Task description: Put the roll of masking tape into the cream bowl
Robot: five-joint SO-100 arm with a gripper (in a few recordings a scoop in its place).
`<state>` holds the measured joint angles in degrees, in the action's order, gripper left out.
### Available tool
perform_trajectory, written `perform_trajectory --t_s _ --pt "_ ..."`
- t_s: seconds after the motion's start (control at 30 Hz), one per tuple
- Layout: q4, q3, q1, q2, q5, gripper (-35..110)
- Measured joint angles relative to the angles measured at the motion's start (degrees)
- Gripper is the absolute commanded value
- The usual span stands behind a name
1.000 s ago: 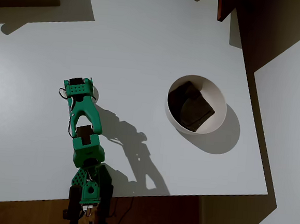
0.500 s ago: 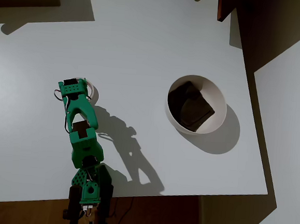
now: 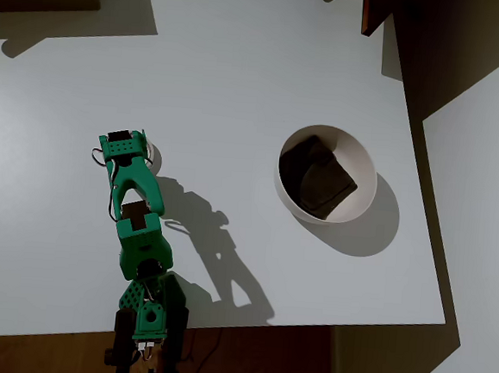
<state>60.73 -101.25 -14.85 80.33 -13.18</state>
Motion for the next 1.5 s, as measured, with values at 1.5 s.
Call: perform_trajectory --t_s 1.5 --pt "24.1 15.3 56.6 58.2 11.2 -8"
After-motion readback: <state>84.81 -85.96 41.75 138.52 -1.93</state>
